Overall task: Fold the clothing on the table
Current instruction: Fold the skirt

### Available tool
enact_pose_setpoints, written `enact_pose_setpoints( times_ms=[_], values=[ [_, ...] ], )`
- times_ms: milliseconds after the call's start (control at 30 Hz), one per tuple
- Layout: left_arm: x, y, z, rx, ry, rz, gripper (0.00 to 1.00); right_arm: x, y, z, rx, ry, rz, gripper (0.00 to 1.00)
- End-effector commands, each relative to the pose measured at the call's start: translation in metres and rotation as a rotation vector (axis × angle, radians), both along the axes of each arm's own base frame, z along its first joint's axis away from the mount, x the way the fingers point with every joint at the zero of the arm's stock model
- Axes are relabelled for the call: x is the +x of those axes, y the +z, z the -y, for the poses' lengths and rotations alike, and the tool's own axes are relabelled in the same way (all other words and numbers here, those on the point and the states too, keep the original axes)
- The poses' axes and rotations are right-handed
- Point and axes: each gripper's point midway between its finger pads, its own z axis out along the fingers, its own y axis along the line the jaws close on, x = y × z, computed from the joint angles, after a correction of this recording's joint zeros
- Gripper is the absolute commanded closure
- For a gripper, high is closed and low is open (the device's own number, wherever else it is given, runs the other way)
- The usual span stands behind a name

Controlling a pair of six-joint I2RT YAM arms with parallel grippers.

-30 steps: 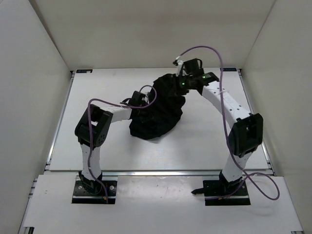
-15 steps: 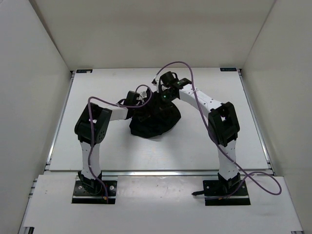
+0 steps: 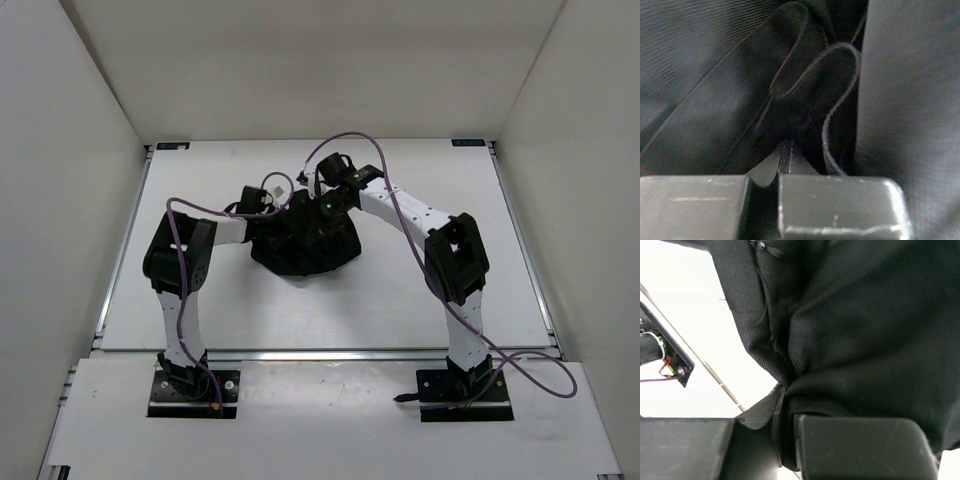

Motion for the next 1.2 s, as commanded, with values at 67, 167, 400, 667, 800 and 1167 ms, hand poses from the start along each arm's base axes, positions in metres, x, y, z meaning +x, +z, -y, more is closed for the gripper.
enact_pose_setpoints(
  times_ms=[67,167,400,667,800,1167],
  values=[
    [0.017,0.086,-0.035,-0.090,0.068,0.201,0.86,0.023,0.020,0.008,0.012,-0.059,0.052,1.00],
    [0.017,0.117,-0.054,-0.087,0.070,0.235,0.67,0.041,0.027,0.015,0.011,-0.098,0.091,1.00],
    [-0.013,0.110,-0.098,0.065,0.154,0.233,0.70,0.065,0.031,0.009,0.030,-0.129,0.099,1.00],
    [-0.036,0.082,-0.111,0.085,0.167,0.164,0.79,0.034,0.017,-0.041,0.083,-0.025,0.040,0.91],
    [-0.039,0.080,-0.118,0.095,0.178,0.164,0.80,0.030,0.030,-0.057,0.134,0.018,0.055,0.59],
    [-0.032,0.096,-0.129,0.113,0.213,0.195,0.79,0.069,0.149,0.007,0.322,-0.171,0.322,0.50]
  ],
)
